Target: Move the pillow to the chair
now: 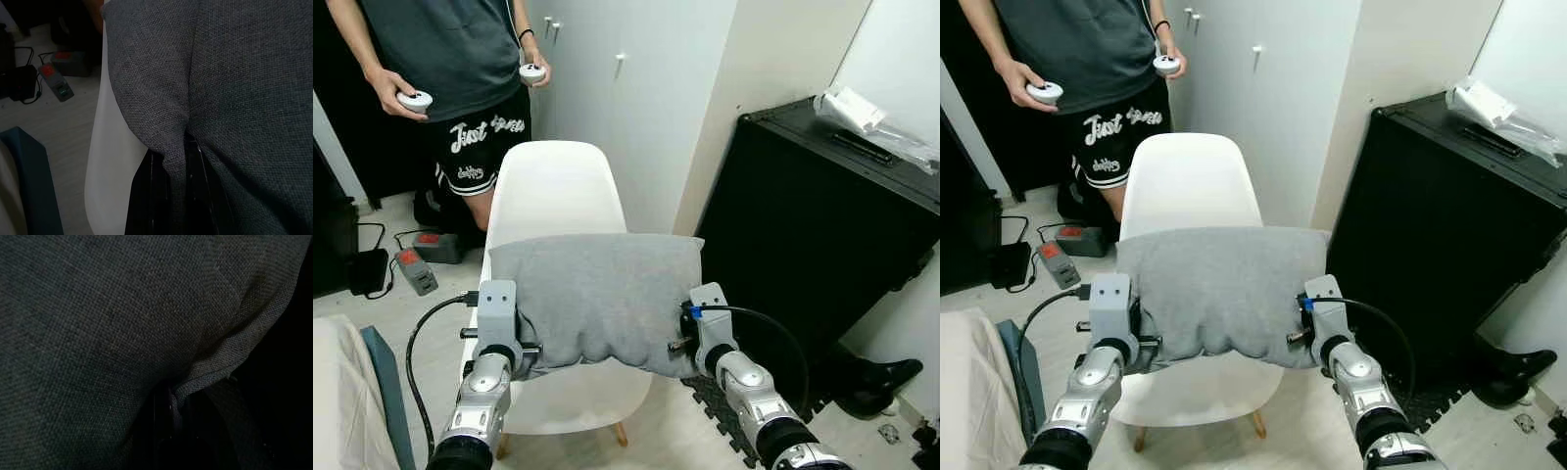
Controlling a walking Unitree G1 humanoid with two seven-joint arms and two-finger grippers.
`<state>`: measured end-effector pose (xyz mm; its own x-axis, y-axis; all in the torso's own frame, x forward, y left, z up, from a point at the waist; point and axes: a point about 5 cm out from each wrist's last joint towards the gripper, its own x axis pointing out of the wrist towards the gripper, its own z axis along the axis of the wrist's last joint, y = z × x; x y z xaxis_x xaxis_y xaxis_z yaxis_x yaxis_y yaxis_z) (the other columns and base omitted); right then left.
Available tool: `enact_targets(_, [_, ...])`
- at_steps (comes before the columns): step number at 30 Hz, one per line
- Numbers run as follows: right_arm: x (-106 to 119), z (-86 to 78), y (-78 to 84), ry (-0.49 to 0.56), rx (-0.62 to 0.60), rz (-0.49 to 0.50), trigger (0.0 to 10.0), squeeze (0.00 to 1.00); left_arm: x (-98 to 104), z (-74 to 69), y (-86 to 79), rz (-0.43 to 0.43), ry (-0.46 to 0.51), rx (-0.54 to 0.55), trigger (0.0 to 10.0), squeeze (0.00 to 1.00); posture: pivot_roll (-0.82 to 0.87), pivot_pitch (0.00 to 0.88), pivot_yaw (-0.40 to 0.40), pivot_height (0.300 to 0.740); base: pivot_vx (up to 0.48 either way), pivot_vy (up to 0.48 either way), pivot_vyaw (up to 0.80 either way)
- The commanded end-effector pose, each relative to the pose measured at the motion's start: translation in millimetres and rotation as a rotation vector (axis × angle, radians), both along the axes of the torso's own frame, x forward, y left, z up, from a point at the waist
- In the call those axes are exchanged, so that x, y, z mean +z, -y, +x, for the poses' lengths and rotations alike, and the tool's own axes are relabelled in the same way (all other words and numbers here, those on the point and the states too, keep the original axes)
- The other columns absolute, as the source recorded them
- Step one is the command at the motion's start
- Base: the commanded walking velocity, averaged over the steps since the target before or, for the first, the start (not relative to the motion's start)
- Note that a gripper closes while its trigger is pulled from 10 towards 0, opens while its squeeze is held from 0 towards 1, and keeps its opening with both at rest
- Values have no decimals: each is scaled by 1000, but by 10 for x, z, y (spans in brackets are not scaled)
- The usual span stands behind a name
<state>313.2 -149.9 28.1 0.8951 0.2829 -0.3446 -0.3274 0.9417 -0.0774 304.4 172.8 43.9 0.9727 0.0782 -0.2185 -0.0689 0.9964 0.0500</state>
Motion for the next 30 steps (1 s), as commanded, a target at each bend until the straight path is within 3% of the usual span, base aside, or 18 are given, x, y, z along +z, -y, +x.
enact_targets(1, [46, 24, -86, 40, 30, 1, 10000, 0, 39, 13, 54, 16, 22, -46, 10000, 0, -8, 44, -29, 688, 0, 0, 0])
enact_targets(8, [22, 3, -154, 41, 5, 31, 10000, 0, 90, 60, -40, 44, 23, -60, 10000, 0, 2, 43, 5, 688, 0, 0, 0])
enact_targets(23, [12, -13, -73, 44, -13, 27, 10000, 0, 79, 59, 41, 29, 21, -75, 10000, 0, -13, 53, -1, 688, 0, 0, 0])
enact_targets(30, [13, -17, -85, 45, -9, 41, 10000, 0, 74, 52, 39, 27, 21, -71, 10000, 0, -15, 54, -5, 654, 0, 0, 0])
